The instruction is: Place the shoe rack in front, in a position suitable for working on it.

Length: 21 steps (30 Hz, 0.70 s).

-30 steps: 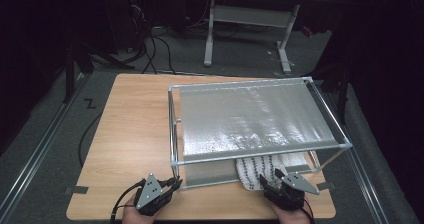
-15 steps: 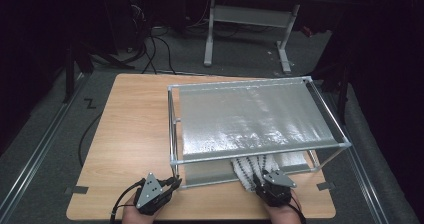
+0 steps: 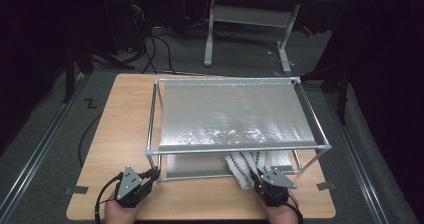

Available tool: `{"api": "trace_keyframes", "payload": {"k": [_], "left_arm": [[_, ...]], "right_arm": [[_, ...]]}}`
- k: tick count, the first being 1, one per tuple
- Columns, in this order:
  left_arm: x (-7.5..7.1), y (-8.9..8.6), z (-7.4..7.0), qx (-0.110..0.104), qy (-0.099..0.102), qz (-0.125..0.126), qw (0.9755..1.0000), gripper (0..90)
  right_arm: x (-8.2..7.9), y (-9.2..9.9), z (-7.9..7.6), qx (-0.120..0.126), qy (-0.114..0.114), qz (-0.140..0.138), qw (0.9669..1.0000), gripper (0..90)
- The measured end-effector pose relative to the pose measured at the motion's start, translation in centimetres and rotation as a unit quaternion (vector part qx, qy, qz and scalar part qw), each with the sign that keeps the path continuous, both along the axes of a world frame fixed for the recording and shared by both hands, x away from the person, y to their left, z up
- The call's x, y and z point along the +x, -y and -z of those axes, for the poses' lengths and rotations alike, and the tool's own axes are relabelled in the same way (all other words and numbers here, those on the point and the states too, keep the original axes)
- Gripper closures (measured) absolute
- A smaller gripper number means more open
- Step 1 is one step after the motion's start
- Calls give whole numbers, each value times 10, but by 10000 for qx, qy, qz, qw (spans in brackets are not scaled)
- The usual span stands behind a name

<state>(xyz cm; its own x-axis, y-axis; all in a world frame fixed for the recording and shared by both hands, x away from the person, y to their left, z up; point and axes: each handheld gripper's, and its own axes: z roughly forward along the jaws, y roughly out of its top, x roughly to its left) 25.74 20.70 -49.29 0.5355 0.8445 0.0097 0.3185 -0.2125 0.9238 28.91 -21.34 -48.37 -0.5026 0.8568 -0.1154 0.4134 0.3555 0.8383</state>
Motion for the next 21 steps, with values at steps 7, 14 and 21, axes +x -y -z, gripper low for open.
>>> {"api": "trace_keyframes", "payload": {"k": [7,14,21], "left_arm": [[3,-9,0,90,16,-109,9999,805],[5,-13,0,81,5,-184,9998,806],[-1,-23,-5,189,-99,-394,9990,805]], "right_arm": [[-19,38,-18,96,318,396,9987,788],[-22,94,-38,151,777,1334,9879,788],[-13,97,-47,239,900,1333,9867,789]]}}
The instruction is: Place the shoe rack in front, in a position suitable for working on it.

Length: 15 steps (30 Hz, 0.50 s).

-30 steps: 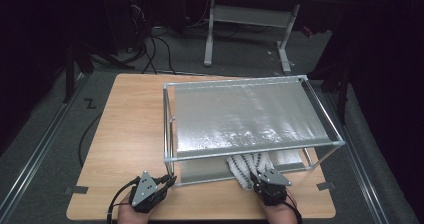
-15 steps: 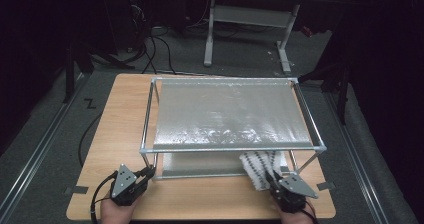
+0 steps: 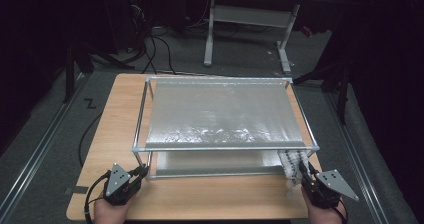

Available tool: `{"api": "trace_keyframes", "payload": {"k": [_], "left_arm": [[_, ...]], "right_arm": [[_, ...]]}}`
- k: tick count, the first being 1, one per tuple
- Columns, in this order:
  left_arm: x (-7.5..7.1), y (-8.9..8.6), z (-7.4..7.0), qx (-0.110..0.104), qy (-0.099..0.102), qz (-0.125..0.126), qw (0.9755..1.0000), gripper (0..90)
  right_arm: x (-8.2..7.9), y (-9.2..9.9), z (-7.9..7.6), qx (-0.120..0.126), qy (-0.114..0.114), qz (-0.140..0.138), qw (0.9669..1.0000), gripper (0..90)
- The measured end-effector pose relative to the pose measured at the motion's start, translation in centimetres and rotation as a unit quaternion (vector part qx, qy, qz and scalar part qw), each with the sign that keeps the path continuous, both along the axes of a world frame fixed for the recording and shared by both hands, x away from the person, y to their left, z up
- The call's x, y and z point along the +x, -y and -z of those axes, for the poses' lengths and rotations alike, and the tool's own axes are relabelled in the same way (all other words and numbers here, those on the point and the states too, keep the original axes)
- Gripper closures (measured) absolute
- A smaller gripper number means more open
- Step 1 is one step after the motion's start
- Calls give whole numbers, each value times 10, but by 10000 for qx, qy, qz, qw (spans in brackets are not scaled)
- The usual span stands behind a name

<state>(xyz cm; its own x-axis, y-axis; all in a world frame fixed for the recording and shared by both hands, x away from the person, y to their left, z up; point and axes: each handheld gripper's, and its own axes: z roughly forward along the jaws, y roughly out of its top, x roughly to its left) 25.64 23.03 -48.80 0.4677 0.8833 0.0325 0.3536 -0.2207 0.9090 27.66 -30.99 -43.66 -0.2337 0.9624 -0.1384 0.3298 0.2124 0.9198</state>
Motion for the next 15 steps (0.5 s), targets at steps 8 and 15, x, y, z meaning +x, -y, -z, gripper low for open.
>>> {"api": "trace_keyframes", "payload": {"k": [8,15], "left_arm": [[-14,-17,-4,121,-58,-186,9997,801],[-15,-25,1,79,-14,-198,9998,802]], "right_arm": [[17,-18,-12,-12,147,-246,9996,789],[11,-25,-31,29,444,-255,9987,789]]}}
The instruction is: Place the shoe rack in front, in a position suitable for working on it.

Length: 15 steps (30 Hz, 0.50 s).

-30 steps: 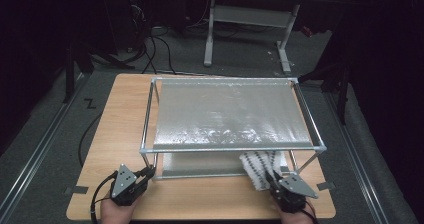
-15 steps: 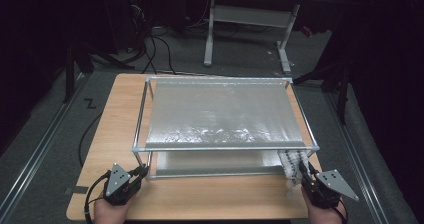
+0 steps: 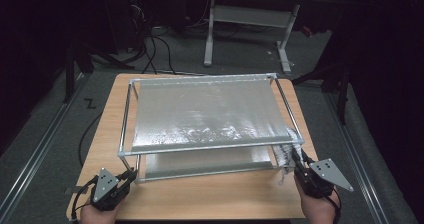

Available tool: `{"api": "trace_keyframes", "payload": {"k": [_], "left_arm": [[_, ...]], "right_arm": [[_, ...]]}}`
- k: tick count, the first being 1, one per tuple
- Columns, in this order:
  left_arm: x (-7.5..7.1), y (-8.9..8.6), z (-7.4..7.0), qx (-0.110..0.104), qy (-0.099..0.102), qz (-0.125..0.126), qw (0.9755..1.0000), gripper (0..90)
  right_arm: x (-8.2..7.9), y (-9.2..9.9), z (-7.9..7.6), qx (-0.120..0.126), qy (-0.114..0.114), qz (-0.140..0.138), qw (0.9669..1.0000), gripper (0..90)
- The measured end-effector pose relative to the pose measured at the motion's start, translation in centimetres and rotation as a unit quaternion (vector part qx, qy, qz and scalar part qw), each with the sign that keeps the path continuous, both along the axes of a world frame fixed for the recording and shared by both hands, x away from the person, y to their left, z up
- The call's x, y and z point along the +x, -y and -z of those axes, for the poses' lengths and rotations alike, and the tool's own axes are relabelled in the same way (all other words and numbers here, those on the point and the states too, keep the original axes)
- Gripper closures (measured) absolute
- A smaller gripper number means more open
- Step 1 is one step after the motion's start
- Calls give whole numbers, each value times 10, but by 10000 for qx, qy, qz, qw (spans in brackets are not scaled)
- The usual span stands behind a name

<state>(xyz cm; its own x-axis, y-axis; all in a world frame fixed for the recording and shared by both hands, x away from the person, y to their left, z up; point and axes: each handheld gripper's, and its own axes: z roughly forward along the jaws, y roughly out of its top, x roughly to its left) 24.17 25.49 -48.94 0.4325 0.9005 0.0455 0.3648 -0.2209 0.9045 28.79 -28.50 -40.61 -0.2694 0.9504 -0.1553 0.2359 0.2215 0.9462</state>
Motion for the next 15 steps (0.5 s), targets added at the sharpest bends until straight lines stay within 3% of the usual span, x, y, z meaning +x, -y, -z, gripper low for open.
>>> {"api": "trace_keyframes", "payload": {"k": [4,9,10,15], "left_arm": [[0,0,1,-14,17,6,10000,802],[0,1,1,-23,45,38,10000,802],[0,2,1,-19,55,46,10000,802],[0,3,2,-10,69,80,9999,802]], "right_arm": [[0,3,4,51,-63,39,10000,791],[5,6,19,35,-330,58,9994,790],[8,7,26,37,-478,69,9988,790],[16,10,44,-30,-804,92,9967,789]]}}
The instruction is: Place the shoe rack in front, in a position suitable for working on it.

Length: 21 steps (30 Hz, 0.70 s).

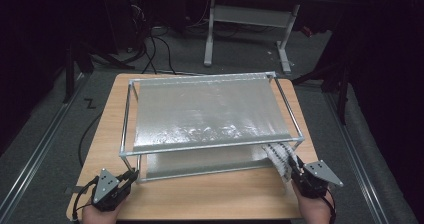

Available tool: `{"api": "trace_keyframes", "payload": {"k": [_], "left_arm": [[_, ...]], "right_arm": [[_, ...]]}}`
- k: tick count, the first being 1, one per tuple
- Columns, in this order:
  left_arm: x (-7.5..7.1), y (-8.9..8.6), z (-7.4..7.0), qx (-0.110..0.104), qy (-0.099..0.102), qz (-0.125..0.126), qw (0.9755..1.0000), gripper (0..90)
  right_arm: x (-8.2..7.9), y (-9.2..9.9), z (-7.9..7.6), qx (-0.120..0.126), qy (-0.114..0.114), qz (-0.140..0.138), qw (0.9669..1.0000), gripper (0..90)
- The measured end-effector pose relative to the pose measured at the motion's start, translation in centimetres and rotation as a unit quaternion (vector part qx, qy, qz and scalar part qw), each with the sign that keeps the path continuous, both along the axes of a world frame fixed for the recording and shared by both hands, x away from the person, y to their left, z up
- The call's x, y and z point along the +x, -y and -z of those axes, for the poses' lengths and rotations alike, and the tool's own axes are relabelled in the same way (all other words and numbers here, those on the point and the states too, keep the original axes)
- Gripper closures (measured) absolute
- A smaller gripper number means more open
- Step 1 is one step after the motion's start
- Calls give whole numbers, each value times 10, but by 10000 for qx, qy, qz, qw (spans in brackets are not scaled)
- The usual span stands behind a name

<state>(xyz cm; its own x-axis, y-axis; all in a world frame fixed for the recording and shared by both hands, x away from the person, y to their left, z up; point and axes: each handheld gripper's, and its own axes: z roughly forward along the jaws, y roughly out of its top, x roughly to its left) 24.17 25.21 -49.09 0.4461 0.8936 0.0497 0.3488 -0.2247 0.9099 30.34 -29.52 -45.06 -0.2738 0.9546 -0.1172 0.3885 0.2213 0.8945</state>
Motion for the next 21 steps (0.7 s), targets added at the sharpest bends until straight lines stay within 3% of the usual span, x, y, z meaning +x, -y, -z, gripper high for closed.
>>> {"api": "trace_keyframes", "payload": {"k": [10,17,21], "left_arm": [[0,0,0,-2,5,5,10000,801],[0,0,0,-4,3,6,10000,801],[0,0,0,1,3,10,10000,802]], "right_arm": [[12,-4,32,-158,-609,-14,9980,785],[12,-6,34,-161,-637,8,9978,785],[9,-6,28,-104,-500,32,9987,784]]}}
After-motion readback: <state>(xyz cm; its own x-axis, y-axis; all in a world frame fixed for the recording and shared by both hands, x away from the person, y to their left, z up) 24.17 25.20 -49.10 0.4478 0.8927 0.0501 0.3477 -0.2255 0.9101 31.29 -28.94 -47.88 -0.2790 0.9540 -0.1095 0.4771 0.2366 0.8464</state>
